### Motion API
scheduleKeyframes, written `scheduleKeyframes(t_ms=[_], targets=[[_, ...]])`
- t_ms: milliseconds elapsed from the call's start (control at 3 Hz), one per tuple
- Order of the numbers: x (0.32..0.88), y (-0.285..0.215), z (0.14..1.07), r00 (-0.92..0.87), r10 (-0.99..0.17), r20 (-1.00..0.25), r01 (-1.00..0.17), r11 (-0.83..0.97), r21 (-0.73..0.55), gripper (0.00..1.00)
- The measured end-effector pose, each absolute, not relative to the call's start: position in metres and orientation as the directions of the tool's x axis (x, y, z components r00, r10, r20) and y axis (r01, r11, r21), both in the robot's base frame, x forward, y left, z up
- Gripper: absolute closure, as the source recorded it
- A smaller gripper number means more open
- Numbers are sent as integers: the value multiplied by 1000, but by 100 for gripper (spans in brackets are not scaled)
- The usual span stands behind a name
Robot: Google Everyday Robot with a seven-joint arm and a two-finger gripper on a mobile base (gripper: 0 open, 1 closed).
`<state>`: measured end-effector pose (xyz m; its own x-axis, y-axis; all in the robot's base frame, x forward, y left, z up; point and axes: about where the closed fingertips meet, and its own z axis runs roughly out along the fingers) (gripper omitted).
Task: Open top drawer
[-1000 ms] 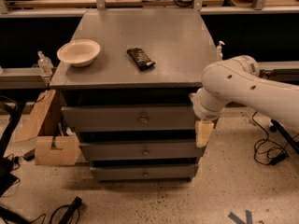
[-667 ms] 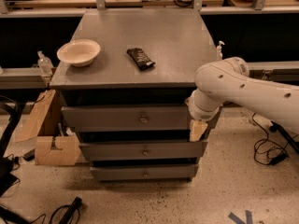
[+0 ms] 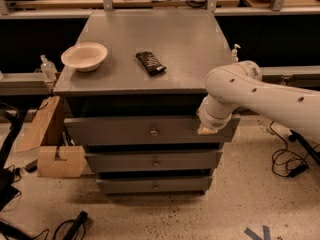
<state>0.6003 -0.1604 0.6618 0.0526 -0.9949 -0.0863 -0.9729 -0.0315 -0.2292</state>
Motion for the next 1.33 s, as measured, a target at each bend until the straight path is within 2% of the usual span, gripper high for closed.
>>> scheduleKeyframes(t_ms=[333,1000,1333], targets=[[600,-160,669,53,-995,-86,-973,-32,-229,100],[596,-162,677,50,-995,-90,-973,-29,-228,100],[575,-169,685,38,-993,-110,-976,-13,-219,100]])
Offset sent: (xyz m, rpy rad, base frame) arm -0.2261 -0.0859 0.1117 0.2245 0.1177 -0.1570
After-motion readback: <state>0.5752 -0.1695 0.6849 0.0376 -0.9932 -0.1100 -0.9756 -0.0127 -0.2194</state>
